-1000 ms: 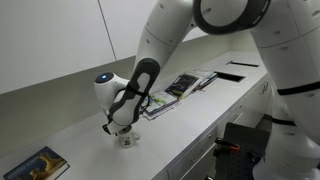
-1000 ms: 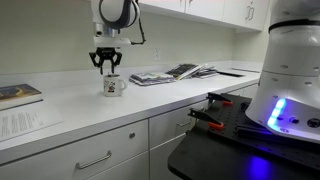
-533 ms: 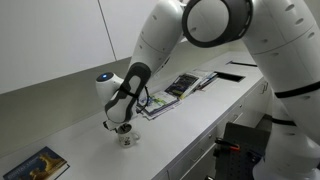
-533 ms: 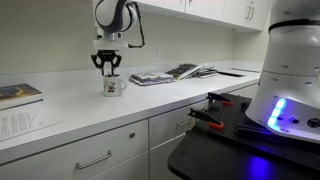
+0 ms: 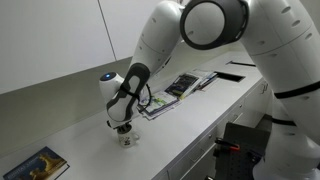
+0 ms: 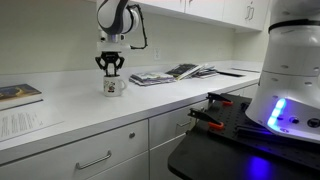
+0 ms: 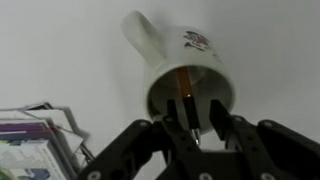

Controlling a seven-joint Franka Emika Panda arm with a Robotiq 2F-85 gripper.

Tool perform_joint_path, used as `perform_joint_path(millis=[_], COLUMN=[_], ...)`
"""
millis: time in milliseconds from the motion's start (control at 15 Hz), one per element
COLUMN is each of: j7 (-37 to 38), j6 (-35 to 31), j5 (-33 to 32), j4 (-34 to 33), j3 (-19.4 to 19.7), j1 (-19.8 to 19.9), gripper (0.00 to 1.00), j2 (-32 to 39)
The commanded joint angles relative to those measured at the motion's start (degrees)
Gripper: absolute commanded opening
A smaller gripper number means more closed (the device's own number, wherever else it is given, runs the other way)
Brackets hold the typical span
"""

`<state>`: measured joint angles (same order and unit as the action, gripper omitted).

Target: Remove the pen from the mug.

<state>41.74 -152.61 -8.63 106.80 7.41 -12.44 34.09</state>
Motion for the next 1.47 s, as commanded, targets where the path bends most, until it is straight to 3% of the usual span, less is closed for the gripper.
perform_joint_path(millis=[0,400,467,533,600,733,1400], j7=[-1.99,-2.29,-2.76,-3.31,-3.58,-5.71,-18.03], j6=[2.72,0.43,-0.39,-0.95,-1.49,-2.98,-5.61], j5=[1.87,0.57,0.86,1.05,1.03,1.28,1.13], j4=[-2.01,-2.78,-2.78,-2.84,-2.7,-1.38,12.31], j3=[0.78,2.33,2.21,2.14,2.16,1.51,-0.68], j1=[-0.58,-1.23,-1.1,-1.11,-1.26,-1.09,0.56], gripper=[0.43,0.44,0.36,0.19,0.16,0.01,0.04], j2=[1.42,4.06,4.43,4.64,4.76,3.89,-11.93])
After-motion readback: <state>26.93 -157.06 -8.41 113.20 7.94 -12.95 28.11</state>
